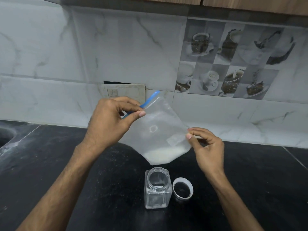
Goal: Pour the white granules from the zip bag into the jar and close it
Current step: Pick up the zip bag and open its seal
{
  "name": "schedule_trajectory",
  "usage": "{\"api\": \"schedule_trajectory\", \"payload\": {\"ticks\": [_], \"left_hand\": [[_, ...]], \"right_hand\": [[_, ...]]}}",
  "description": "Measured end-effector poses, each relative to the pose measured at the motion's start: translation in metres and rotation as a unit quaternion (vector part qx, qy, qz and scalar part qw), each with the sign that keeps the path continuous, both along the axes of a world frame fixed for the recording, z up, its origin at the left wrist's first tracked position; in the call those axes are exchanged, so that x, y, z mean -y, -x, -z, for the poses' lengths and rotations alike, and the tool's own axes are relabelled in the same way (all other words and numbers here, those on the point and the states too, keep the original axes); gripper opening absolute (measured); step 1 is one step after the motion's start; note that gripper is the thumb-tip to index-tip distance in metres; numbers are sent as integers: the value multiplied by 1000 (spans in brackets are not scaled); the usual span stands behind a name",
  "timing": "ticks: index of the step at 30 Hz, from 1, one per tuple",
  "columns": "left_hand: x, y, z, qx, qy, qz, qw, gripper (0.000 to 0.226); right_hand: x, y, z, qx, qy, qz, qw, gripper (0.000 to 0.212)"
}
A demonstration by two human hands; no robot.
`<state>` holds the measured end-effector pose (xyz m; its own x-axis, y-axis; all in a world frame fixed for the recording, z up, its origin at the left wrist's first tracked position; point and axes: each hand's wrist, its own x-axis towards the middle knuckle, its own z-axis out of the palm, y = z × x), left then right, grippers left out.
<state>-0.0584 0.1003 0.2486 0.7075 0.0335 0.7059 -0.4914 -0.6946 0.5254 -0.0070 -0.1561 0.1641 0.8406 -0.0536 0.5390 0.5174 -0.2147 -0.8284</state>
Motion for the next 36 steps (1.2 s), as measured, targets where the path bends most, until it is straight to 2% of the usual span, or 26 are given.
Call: {"api": "schedule_trajectory", "payload": {"ticks": [7,10,13,17,20,23,25,29,33,36], "left_hand": [[4,5,14,-9,48,-1,999,7],[5,5,13,-4,66,8,998,6],[7,7,11,-5,55,5,998,6],[7,9,11,-2,58,9,998,5],[8,9,12,3,56,22,998,8],[10,7,17,3,57,22,998,9],[9,6,19,5,74,19,997,9],[11,5,20,6,68,24,997,13],[17,5,26,5,33,18,999,3],[14,7,23,11,25,4,1000,3]], "right_hand": [[6,4,-15,12,57,3,998,12],[10,3,-18,26,52,-1,998,9],[12,4,-16,18,63,-11,998,12],[29,-1,-19,-49,-22,-53,997,26],[35,2,-16,-69,-50,-69,994,37],[32,5,-9,-76,-34,-41,996,34],[35,4,-8,-59,-68,-8,996,28],[26,9,-1,-67,-4,-48,997,26],[16,12,12,-131,-55,-95,985,20],[5,13,24,-166,20,-126,978,30]]}}
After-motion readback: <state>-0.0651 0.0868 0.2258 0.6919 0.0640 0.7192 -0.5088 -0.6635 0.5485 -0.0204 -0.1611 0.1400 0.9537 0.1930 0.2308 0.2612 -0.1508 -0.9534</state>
